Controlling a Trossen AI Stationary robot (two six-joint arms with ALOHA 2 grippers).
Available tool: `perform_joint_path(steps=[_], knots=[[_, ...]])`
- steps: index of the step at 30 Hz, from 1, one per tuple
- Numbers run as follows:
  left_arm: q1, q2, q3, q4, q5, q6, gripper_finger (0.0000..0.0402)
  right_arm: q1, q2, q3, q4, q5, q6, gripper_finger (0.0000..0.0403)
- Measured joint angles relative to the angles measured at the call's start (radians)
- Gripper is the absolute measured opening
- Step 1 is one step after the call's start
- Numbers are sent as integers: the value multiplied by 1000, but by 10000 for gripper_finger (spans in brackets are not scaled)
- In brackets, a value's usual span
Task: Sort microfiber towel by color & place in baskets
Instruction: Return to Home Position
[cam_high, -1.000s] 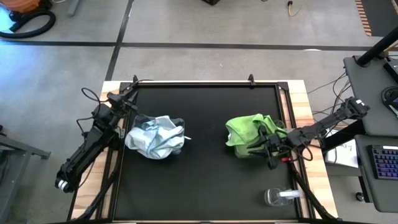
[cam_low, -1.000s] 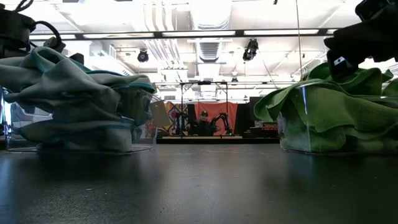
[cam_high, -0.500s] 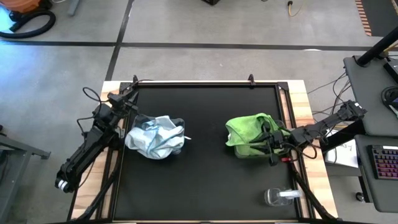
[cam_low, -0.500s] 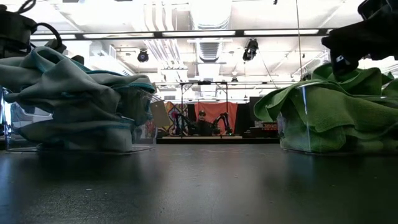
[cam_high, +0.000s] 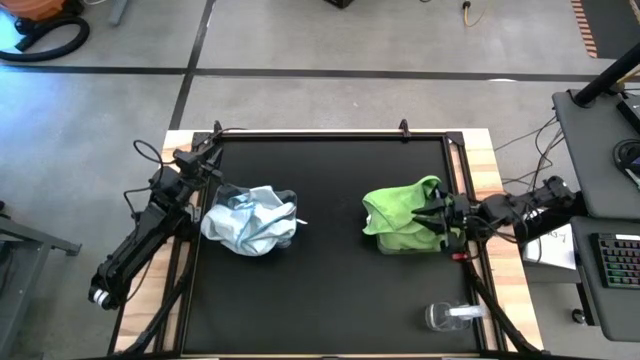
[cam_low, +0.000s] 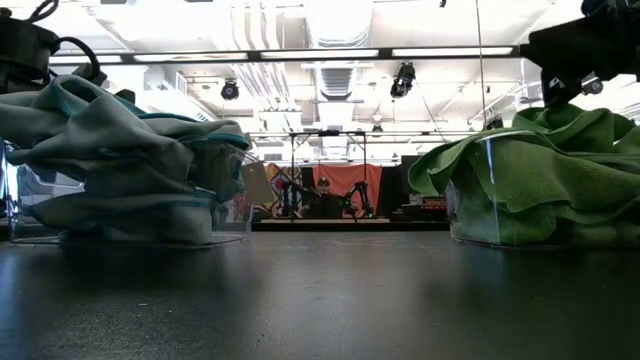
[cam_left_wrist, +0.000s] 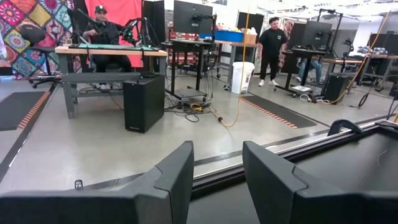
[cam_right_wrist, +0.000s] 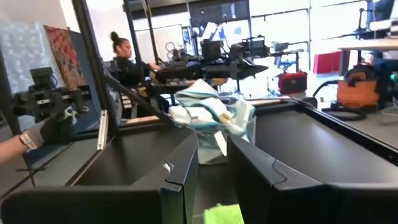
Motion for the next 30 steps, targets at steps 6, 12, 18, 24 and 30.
perform_joint_path(steps=[6,12,18,24,30], knots=[[0,2,0,-13,0,0,123,-32,-58,5,-122,81,73,82],[0,2,0,-14,0,0,123,-83,-60,7,-109,102,31,82],[0,2,0,-13,0,0,123,-167,-60,34,-112,103,-28,82],[0,4,0,-13,0,0,123,-268,-60,66,-135,76,-35,82],[0,15,-2,-11,0,0,123,-374,-56,69,-163,49,-27,82]])
